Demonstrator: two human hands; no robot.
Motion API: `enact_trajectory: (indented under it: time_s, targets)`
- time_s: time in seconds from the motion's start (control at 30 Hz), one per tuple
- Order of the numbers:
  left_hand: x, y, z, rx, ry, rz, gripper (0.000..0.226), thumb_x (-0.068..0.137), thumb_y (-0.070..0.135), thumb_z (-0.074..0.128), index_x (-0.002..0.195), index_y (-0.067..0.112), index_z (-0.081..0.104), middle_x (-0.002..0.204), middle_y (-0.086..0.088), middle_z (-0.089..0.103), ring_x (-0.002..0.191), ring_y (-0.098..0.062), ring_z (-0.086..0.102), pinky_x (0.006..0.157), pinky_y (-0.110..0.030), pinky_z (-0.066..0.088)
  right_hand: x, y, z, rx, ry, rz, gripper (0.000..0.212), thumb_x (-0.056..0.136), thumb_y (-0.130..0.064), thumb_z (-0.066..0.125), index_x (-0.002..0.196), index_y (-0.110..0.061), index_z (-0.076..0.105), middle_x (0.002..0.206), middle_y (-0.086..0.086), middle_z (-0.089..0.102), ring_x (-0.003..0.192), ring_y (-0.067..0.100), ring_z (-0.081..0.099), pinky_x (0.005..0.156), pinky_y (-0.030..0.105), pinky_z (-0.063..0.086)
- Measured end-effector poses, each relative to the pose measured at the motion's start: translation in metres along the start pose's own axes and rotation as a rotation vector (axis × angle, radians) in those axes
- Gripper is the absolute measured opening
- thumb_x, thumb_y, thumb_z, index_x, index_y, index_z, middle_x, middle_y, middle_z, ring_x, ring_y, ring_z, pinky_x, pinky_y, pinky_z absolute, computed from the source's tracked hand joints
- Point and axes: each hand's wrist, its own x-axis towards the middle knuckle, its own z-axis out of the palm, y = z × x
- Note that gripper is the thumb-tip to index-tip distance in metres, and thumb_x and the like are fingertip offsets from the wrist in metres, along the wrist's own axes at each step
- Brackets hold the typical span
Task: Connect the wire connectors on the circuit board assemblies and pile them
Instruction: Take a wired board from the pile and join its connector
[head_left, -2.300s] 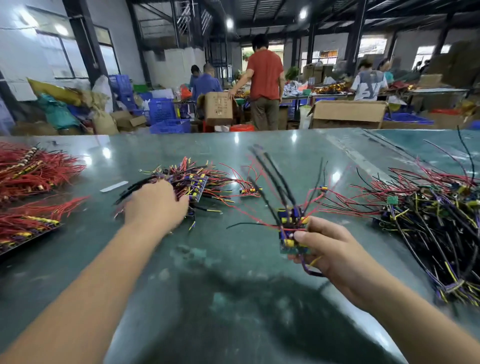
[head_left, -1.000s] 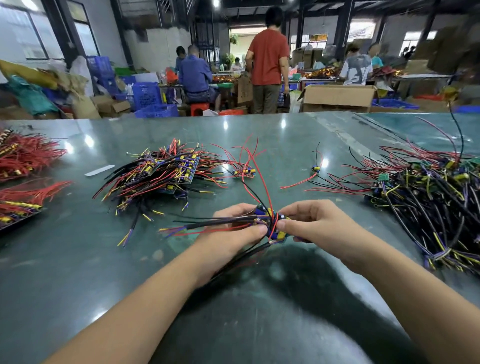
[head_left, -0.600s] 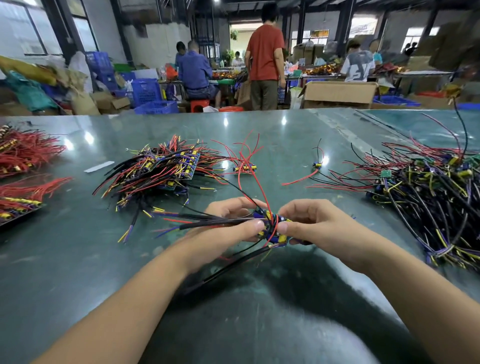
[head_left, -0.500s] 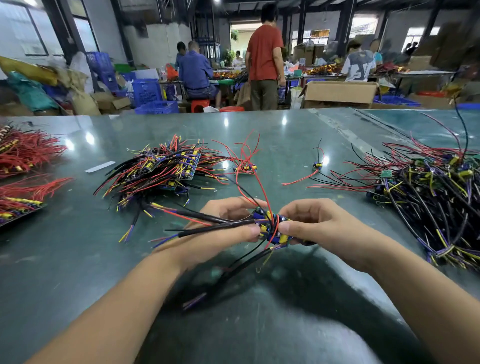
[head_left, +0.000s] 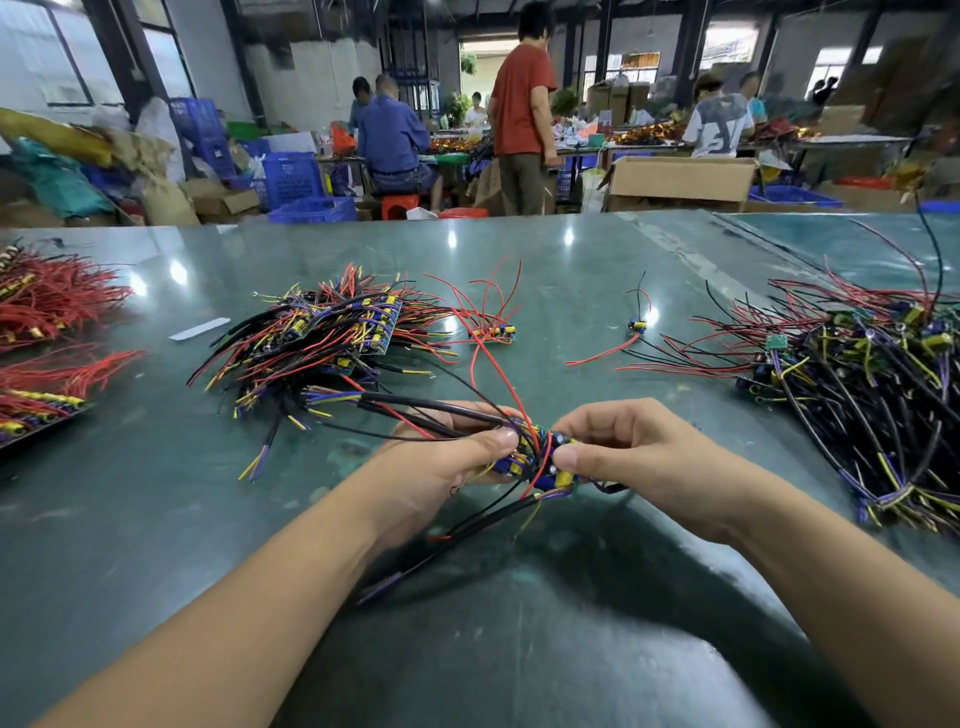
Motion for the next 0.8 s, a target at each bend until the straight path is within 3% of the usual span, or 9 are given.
enact_trajectory:
  time_s: [0.2,0.4,0.63,0.8]
  targets:
    - [0.0026,-0.0031,0.0027,-0.112,-0.067,-0.064,0.015,0.072,0.012,0.061,0.078,0.011,0.074,0.081,-0.005,0.073,0.074,-0.013,0.070,0.066,-0.023,0.055,-0.0004,0.0048,-0.0059,0.046,-0.053,0.013,0.012,0.079,-0.021,0.068,0.086,-0.011,0.070,0.073,0.000,0.064,0.062,0.007,0.046,0.055,0.014,0.037]
    - [0.0047,-0.0054,0.0008,-0.141,-0.072,-0.100,0.020,0.072,0.012,0.061,0.089,0.004,0.068,0.083,-0.007,0.073,0.074,-0.014,0.069,0.064,-0.023,0.054,0.0006,0.0075,-0.0076,0.088,-0.059,0.017,0.014,0.076,-0.022,0.066,0.085,-0.012,0.071,0.075,0.003,0.063,0.062,0.008,0.047,0.056,0.014,0.038]
    - [0.0056,-0.0050,-0.0018,-0.144,-0.097,-0.128,0.019,0.072,0.014,0.063,0.086,0.006,0.073,0.086,-0.008,0.073,0.077,-0.014,0.069,0.067,-0.024,0.055,0.0002,0.0078,-0.0074,0.128,-0.072,0.024,0.016,0.076,-0.023,0.070,0.087,-0.011,0.070,0.078,0.004,0.065,0.065,0.009,0.049,0.057,0.014,0.039]
    - [0.0070,-0.0014,-0.0052,-0.165,-0.154,-0.086,0.022,0.075,0.005,0.069,0.095,0.015,0.074,0.097,-0.006,0.073,0.090,-0.014,0.069,0.078,-0.025,0.056,0.0044,0.0087,-0.0037,0.163,0.036,0.040,0.026,0.072,-0.025,0.067,0.090,-0.007,0.070,0.078,0.005,0.066,0.062,0.009,0.048,0.055,0.017,0.038]
